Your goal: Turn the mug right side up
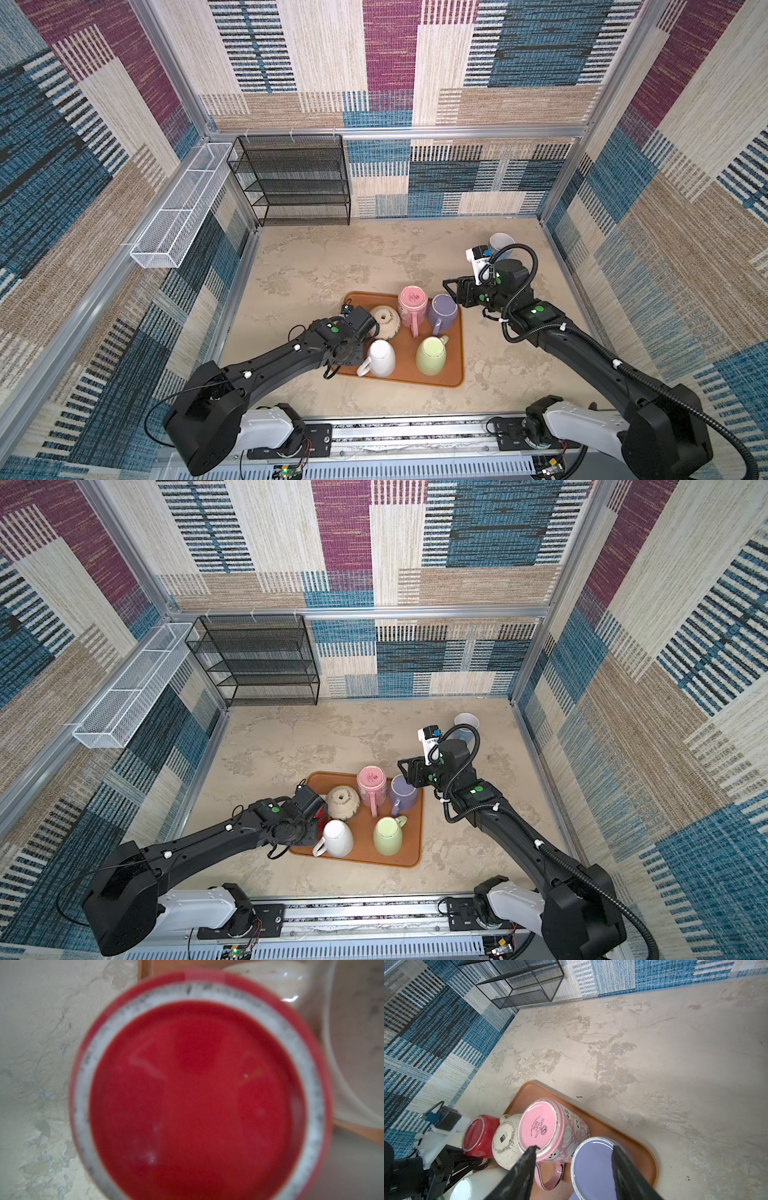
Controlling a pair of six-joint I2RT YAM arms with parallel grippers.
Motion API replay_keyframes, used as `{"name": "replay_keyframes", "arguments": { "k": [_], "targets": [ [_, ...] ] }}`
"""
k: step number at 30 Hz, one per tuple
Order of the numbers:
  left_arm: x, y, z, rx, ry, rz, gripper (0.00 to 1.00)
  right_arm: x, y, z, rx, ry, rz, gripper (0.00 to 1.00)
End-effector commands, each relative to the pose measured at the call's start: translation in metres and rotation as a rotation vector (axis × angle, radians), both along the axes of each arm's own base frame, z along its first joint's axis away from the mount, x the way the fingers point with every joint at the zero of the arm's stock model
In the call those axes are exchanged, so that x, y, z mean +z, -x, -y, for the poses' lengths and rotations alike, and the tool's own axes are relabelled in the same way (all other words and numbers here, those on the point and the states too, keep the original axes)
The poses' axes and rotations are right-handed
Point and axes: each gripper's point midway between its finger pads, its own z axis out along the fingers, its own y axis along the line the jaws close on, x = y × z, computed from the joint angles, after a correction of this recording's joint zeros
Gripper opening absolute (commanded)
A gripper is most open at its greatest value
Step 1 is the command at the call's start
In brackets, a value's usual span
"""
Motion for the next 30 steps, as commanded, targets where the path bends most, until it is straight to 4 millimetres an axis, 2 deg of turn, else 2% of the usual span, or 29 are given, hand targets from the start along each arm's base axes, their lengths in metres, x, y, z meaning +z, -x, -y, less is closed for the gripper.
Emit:
{"name": "replay_keyframes", "arguments": {
  "k": [1,8,14,20,22,26,30],
  "targets": [
    [0.009,-0.006,0.002,-0.015,0.005,0.033,0.0,0.0,0.013,-0.01,0.054,-0.061,-0.035,0.6],
    [0.025,-0.008,0.005,-0.035,0.038,0.069,0.0,-0.004,0.043,-0.017,0.11,-0.165,-0.138,0.61],
    [0.054,-0.011,0.011,-0.066,0.099,0.129,0.0,-0.004,0.063,-0.016,0.107,-0.23,-0.226,0.63],
    [0.074,-0.012,0.019,-0.103,0.15,0.158,0.0,-0.028,0.069,-0.021,0.127,-0.205,-0.343,0.62],
    [0.078,-0.012,0.021,-0.111,0.167,0.166,0.0,-0.021,0.064,-0.02,0.12,-0.198,-0.3,0.63],
    [0.089,-0.015,0.027,-0.119,0.225,0.197,0.0,0.007,0.06,-0.023,0.16,-0.226,-0.169,0.64],
    [0.115,-0.021,0.037,-0.126,0.315,0.247,0.0,0.015,0.067,-0.027,0.198,-0.303,-0.092,0.65]
  ]
}}
